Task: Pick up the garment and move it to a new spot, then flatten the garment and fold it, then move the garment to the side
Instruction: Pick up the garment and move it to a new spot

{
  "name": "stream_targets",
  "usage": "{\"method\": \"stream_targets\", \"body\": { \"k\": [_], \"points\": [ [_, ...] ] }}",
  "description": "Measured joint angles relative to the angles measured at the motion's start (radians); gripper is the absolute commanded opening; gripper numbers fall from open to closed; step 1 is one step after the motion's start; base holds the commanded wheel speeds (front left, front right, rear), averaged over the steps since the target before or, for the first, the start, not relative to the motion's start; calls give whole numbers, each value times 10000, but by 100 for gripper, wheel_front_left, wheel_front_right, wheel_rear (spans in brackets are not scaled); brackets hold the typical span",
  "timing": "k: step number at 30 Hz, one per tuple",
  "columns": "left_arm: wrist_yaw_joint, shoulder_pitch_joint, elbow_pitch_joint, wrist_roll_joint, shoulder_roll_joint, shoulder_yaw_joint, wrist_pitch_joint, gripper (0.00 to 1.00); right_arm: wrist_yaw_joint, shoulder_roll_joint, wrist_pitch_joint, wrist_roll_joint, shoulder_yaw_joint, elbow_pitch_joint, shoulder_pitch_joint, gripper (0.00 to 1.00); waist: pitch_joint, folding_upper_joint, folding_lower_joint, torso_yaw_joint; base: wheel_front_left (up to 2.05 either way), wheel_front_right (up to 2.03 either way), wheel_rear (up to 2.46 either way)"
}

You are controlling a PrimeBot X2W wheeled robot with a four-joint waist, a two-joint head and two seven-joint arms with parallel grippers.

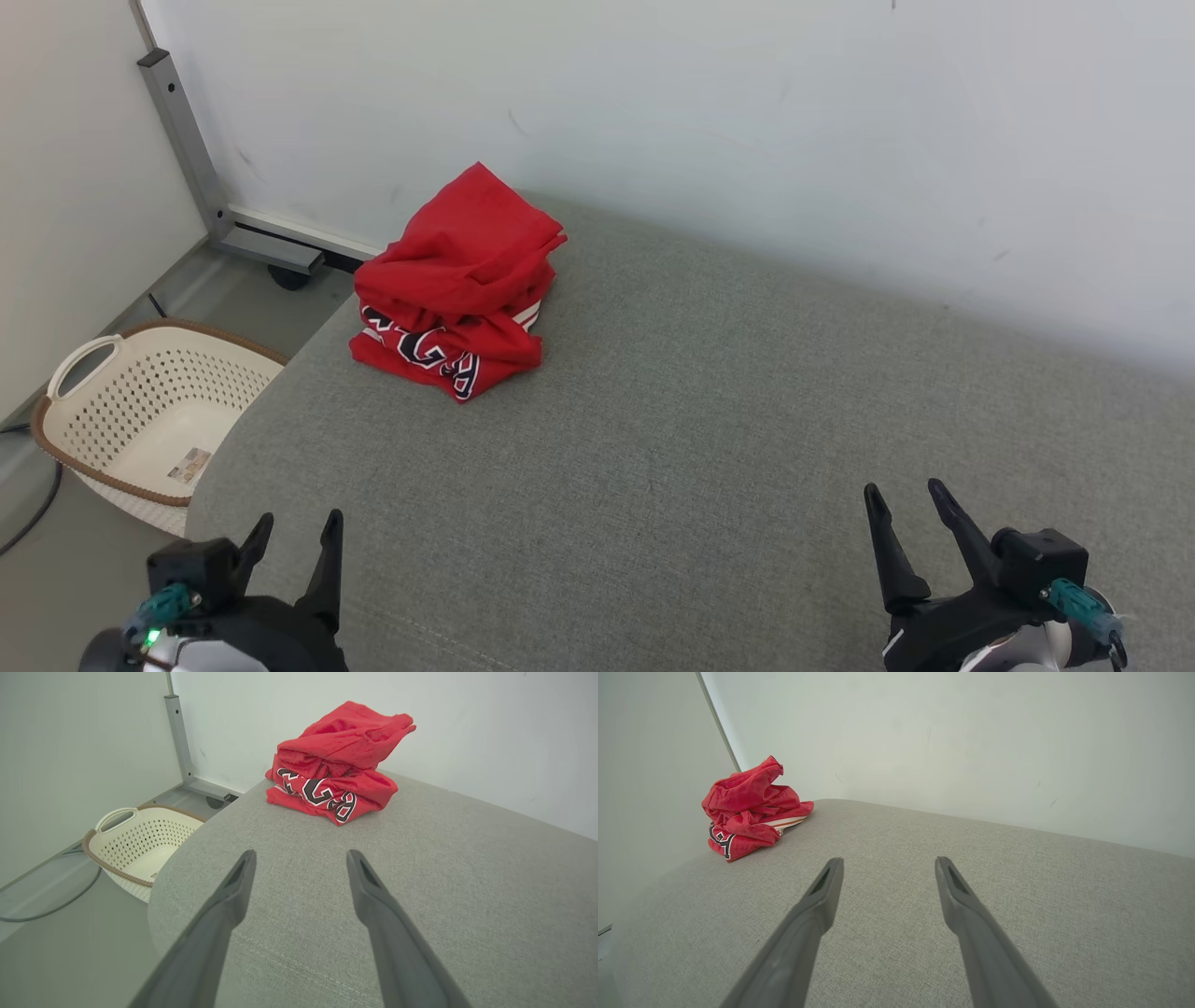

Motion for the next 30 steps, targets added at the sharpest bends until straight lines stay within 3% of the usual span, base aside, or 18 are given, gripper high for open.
{"method": "stream_targets", "body": {
  "k": [9, 20, 26, 30],
  "points": [
    [-451, -1906, 1093, -234, -192, -351, 1480, 100, 0, -2, 314, -362, -186, -437, 34, 100, 402, 0, 0, 38, 0, 0, 0],
    [-794, -4990, 2575, -740, -453, -140, 2251, 100, 0, 0, 1670, -1367, -33, -2362, -221, 100, 1727, 2, 2, -332, 0, 0, 0],
    [-951, -6293, 3319, -744, -320, -171, 2740, 100, 0, -2, 2337, -1699, 44, -3528, -180, 100, 2563, 2, 2, -615, 0, 0, 0],
    [-1043, -7020, 3848, -679, 69, -203, 3106, 100, 0, 6, 2763, -1883, 226, -4320, -151, 100, 3174, 2, 3, -916, 0, 0, 0]
  ]
}}
